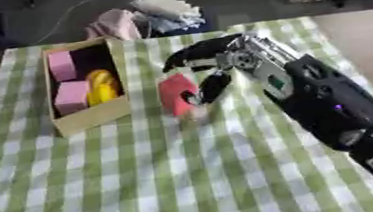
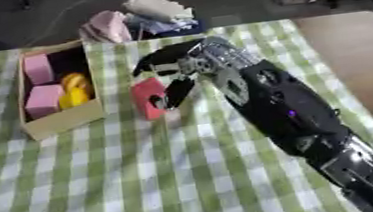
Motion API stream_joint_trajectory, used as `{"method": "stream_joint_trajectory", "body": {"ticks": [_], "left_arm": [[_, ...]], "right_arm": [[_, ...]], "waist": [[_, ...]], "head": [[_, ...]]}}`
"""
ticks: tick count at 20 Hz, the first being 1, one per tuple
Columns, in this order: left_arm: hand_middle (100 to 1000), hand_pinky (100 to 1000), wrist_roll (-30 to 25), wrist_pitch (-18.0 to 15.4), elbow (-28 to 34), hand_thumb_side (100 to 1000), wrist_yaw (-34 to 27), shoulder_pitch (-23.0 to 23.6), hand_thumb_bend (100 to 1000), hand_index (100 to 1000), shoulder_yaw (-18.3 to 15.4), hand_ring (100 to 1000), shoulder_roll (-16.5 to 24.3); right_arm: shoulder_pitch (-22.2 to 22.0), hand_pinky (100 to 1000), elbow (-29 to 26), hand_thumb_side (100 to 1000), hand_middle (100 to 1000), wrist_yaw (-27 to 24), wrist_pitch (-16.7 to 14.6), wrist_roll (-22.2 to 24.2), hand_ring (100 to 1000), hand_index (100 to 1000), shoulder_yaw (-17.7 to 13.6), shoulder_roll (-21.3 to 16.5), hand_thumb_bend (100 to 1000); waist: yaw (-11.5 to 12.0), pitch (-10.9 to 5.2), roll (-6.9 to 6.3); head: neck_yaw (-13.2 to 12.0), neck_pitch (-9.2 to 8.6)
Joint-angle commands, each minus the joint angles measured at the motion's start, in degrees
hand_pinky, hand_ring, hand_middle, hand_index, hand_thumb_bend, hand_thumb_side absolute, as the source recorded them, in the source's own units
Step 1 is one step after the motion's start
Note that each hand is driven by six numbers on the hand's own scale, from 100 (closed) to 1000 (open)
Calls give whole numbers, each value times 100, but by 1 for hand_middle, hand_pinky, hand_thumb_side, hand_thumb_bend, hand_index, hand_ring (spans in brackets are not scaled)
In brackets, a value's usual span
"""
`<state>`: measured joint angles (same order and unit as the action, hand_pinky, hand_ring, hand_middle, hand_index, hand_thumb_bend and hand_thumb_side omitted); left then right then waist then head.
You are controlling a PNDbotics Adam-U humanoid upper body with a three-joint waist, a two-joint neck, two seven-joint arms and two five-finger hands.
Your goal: Pick up objects on the table and place them in the box.
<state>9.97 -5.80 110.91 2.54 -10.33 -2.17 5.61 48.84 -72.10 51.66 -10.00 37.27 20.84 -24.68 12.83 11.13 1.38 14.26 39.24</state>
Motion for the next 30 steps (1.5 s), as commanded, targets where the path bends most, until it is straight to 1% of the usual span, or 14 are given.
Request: {"method": "stream_joint_trajectory", "body": {"ticks": [1,3,6,8,13,17,22,23,24,25,26,27,28,30], "left_arm": [[691,659,12,1,69,704,12,-23,373,748,-29,629,79],[691,659,8,1,72,704,13,-25,373,748,-27,629,72],[691,659,3,0,75,704,12,-28,374,748,-25,629,62],[691,659,2,0,77,704,13,-30,374,748,-27,629,59],[693,658,4,-2,81,704,16,-27,374,748,-29,629,60],[693,658,3,-2,81,704,16,-27,374,748,-27,629,55],[694,658,-9,-2,79,704,12,-30,375,748,-17,628,42],[694,658,-10,-2,80,704,11,-30,375,748,-17,628,40],[694,658,-10,-2,81,704,10,-31,375,748,-17,628,38],[694,658,-11,-3,82,704,9,-30,375,748,-16,628,38],[695,658,-11,-4,83,704,8,-30,375,748,-16,628,38],[695,658,-11,-4,83,704,6,-28,375,748,-16,628,40],[695,657,-10,-5,85,704,5,-27,375,748,-17,628,41],[695,657,-5,-5,86,704,3,-26,375,748,-20,628,42]], "right_arm": [[81,934,94,396,1000,215,-28,-267,1000,1000,-99,12,100],[87,932,219,402,1000,278,-47,-352,1000,1000,-124,72,100],[87,931,401,449,1000,355,-77,-398,1000,1000,-140,143,100],[84,930,483,461,1000,387,-106,-411,1000,1000,-145,169,100],[91,931,539,459,1000,410,-146,-422,1000,1000,-152,173,100],[94,932,655,509,1000,481,-174,-380,1000,1000,-125,219,100],[114,932,958,571,1000,696,-252,-323,1000,1000,-92,346,100],[113,930,1023,564,1000,744,-268,-324,1000,1000,-96,373,100],[108,928,1083,531,1000,788,-285,-334,995,1000,-102,398,100],[101,925,1138,475,987,834,-307,-350,986,1000,-106,418,100],[96,916,1186,388,951,881,-331,-372,965,1000,-110,434,100],[87,904,1224,353,907,930,-355,-423,941,1000,-118,447,100],[79,889,1245,351,848,970,-375,-521,914,1000,-133,458,100],[69,861,1244,346,728,1045,-385,-870,863,1000,-164,466,100]], "waist": [[-2,-151,-67],[4,-143,-79],[15,-134,-91],[17,-129,-92],[17,-123,-86],[23,-123,-92],[37,-118,-106],[39,-116,-107],[42,-114,-108],[43,-113,-107],[44,-112,-106],[45,-112,-104],[45,-112,-103],[44,-111,-102]], "head": [[13,-20],[24,-26],[35,-31],[39,-31],[45,-34],[54,-35],[87,-40],[92,-42],[95,-43],[98,-43],[99,-44],[100,-43],[99,-45],[96,-51]]}}
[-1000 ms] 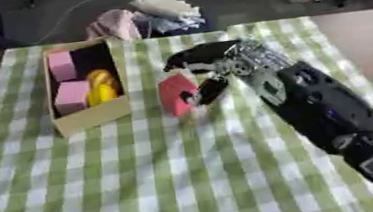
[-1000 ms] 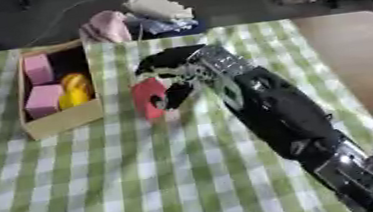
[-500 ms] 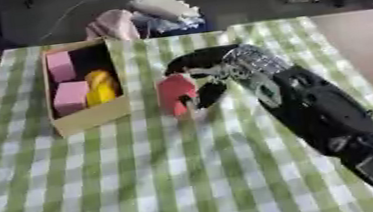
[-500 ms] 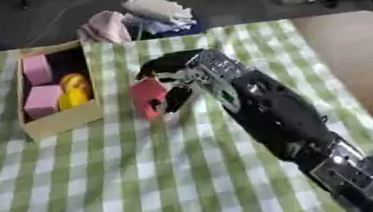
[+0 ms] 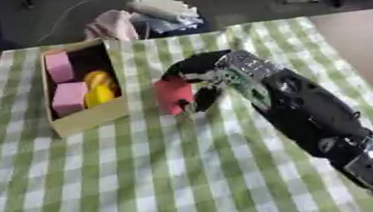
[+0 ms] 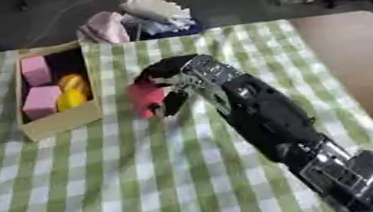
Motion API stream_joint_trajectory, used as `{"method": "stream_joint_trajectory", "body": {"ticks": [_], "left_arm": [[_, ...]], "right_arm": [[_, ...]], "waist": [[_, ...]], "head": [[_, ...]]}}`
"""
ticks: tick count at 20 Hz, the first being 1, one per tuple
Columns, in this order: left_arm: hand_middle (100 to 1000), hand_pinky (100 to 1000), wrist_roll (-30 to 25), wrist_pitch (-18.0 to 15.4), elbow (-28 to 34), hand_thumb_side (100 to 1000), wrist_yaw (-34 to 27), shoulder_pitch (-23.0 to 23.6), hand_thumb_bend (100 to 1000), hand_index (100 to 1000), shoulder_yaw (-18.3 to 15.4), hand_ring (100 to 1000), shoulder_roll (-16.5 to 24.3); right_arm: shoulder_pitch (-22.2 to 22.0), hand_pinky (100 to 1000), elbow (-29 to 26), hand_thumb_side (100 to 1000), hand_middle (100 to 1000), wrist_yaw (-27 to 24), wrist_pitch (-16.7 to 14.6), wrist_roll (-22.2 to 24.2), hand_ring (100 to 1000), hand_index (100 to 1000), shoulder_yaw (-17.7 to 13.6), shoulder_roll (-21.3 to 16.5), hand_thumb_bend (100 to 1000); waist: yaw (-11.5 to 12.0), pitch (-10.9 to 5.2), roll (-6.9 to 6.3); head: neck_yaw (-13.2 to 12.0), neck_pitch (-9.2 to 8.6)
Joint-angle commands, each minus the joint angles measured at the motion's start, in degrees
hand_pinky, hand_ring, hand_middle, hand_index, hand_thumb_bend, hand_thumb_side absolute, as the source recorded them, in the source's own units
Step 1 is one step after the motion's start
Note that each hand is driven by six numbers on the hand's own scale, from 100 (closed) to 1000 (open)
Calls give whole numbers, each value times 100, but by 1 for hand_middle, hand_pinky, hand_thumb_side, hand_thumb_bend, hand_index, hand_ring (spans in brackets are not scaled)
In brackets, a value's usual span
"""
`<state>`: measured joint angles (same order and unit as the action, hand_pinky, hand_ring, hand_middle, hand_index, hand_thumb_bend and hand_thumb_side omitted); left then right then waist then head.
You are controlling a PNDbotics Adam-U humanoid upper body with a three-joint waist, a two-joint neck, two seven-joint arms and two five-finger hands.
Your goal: Pick up objects on the table and place them in the box.
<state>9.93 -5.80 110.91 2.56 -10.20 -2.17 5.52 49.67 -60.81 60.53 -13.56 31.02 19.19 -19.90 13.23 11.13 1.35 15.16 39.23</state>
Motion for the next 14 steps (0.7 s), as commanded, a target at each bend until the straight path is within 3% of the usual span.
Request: {"method": "stream_joint_trajectory", "body": {"ticks": [1,6,9,14], "left_arm": [[695,657,0,-5,86,704,0,-38,375,748,-20,628,51],[696,657,1,-5,88,704,-1,-36,376,748,-19,627,51],[696,657,2,-7,91,704,-3,-31,377,748,-21,627,56],[696,657,-7,-9,91,703,-7,-28,376,748,-13,626,70]], "right_arm": [[-15,842,96,337,628,196,-16,-485,819,1000,-13,-12,100],[9,776,12,286,376,272,-3,-1703,670,963,-38,-25,100],[94,768,-64,267,350,203,-60,-2105,647,955,-53,-88,100],[445,772,-294,250,352,-59,-1,-2153,650,957,-154,-258,100]], "waist": [[3,-111,-99],[2,-114,-102],[2,-122,-99],[19,-149,-82]], "head": [[9,-50],[13,-52],[9,-49],[11,-41]]}}
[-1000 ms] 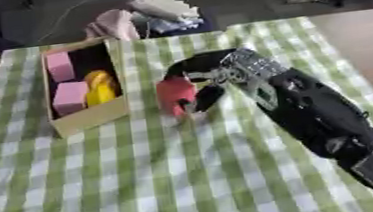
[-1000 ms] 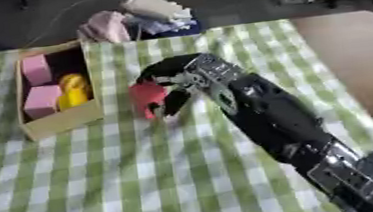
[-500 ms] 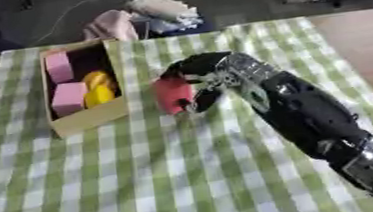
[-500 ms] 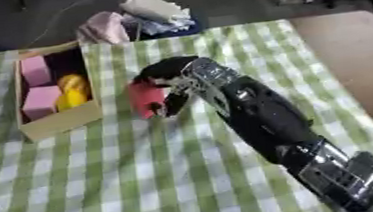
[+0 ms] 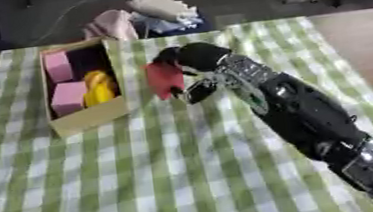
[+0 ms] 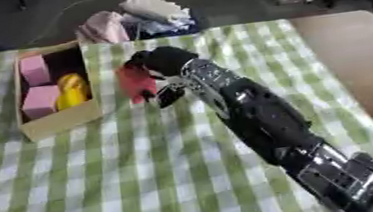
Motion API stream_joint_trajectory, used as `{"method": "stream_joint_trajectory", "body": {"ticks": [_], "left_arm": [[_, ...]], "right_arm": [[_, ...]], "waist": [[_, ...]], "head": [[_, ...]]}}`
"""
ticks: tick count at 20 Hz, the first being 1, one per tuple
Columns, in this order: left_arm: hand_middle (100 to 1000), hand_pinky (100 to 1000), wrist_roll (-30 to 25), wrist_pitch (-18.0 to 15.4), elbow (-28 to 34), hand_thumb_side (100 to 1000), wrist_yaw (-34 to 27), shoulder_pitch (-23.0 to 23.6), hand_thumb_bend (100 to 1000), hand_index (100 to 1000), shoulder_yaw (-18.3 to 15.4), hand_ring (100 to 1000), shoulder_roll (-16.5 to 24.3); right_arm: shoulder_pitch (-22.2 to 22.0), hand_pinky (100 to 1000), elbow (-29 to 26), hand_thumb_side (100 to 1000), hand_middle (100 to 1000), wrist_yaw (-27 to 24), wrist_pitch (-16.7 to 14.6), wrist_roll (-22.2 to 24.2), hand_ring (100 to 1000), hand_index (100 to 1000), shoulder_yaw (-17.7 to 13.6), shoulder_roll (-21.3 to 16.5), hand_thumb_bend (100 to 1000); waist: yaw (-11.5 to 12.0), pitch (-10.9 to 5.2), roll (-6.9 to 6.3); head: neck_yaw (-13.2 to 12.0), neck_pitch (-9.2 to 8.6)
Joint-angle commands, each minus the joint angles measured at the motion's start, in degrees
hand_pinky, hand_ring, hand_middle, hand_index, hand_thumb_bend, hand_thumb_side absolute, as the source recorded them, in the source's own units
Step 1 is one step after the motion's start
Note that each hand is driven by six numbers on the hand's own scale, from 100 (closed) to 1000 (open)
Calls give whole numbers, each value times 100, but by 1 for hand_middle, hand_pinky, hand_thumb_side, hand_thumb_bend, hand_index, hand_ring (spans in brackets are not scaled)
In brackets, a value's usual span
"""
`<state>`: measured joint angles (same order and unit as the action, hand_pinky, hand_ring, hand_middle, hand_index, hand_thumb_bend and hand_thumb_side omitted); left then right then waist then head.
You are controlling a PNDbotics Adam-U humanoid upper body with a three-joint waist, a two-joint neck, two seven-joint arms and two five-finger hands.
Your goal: Pick up objects on the table and place them in the box.
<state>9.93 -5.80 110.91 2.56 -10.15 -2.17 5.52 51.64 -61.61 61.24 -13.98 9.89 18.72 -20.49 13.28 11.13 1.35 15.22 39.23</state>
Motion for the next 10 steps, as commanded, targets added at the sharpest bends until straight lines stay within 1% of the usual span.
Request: {"method": "stream_joint_trajectory", "body": {"ticks": [1,2,3,7,10], "left_arm": [[696,657,-12,-9,90,702,-10,-37,376,748,-7,626,72],[696,657,-19,-9,88,702,-11,-41,376,748,-2,626,74],[696,657,-28,-10,89,701,-13,-50,377,748,7,626,75],[695,657,-67,-21,96,698,-56,-102,379,748,47,626,67],[695,657,-104,-30,103,696,-92,-162,382,748,82,626,64]], "right_arm": [[344,772,-240,246,351,-164,68,-21,649,957,-134,-211,100],[423,772,-249,480,354,-188,90,-6,650,957,-157,-212,100],[514,772,-241,238,351,-198,116,3,648,957,-188,-197,100],[843,768,-29,217,348,-164,205,-38,642,957,-339,-14,100],[998,767,197,210,348,-83,236,-131,640,957,-442,171,100]], "waist": [[27,-153,-78],[42,-156,-76],[67,-159,-73],[203,-153,-52],[339,-138,-18]], "head": [[10,-45],[14,-51],[28,-57],[111,-90],[180,-117]]}}
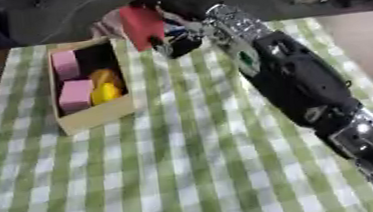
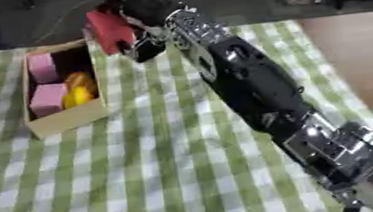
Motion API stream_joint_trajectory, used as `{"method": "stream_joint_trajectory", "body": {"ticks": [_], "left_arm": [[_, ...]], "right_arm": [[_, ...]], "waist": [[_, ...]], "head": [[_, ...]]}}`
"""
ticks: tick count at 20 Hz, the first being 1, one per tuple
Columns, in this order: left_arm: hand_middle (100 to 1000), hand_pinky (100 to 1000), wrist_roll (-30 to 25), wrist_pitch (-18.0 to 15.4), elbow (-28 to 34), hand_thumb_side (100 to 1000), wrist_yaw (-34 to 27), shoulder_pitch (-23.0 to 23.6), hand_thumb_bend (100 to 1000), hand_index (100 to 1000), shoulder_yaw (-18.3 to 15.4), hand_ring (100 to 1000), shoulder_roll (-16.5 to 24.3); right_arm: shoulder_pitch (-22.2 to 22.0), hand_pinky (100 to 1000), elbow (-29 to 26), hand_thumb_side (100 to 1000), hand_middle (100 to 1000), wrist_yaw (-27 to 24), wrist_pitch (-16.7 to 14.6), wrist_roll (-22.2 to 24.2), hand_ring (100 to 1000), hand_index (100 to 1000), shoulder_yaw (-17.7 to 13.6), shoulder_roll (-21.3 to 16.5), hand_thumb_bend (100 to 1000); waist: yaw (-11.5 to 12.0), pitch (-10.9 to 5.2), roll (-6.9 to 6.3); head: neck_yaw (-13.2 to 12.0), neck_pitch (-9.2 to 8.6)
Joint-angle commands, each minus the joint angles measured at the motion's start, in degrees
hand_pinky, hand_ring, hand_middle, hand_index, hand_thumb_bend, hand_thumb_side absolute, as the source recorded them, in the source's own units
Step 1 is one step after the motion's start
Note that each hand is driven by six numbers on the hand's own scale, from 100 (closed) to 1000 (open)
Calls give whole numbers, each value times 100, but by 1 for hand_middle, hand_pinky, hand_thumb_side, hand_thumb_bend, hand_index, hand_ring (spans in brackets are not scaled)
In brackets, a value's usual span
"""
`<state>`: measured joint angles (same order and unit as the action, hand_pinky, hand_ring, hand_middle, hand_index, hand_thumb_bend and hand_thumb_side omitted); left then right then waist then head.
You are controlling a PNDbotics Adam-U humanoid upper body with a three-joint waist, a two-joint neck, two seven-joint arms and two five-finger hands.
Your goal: Pick up objects on the table and place them in the box.
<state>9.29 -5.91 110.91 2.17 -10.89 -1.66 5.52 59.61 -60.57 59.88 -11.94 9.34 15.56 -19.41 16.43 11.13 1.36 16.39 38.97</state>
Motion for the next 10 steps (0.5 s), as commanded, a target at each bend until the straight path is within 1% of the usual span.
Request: {"method": "stream_joint_trajectory", "body": {"ticks": [1,2,3,4,5,6,7,10], "left_arm": [[695,657,-51,-23,105,694,-66,-110,383,748,41,626,62],[695,657,-61,-25,107,694,-78,-131,384,748,51,626,59],[695,657,-72,-27,106,694,-89,-153,384,748,65,626,58],[695,657,-89,-28,105,693,-99,-177,385,748,81,626,55],[694,657,-105,-30,105,692,-109,-202,386,748,97,626,52],[694,657,-119,-31,104,692,-118,-227,386,748,109,626,48],[694,656,-131,-32,102,691,-123,-250,387,748,119,625,43],[694,656,-171,-34,94,691,-133,-299,388,748,155,625,19]], "right_arm": [[229,768,165,212,354,84,34,-108,642,958,-150,117,100],[253,770,242,246,364,125,36,-129,647,958,-167,171,100],[270,770,326,218,372,173,41,-140,649,958,-186,224,100],[285,772,418,220,383,230,54,-149,652,959,-211,276,100],[295,773,511,221,417,289,71,-161,659,962,-241,323,100],[302,774,608,221,422,350,95,-176,660,962,-277,371,100],[304,777,713,224,457,407,122,-185,669,965,-314,422,100],[313,779,1032,225,503,584,217,-221,683,971,-436,588,100]], "waist": [[71,-132,-4],[115,-125,10],[164,-119,28],[217,-113,45],[270,-108,60],[319,-103,72],[366,-98,81],[470,-80,97]], "head": [[81,-103],[98,-111],[119,-116],[142,-120],[163,-123],[182,-125],[198,-125],[251,-120]]}}
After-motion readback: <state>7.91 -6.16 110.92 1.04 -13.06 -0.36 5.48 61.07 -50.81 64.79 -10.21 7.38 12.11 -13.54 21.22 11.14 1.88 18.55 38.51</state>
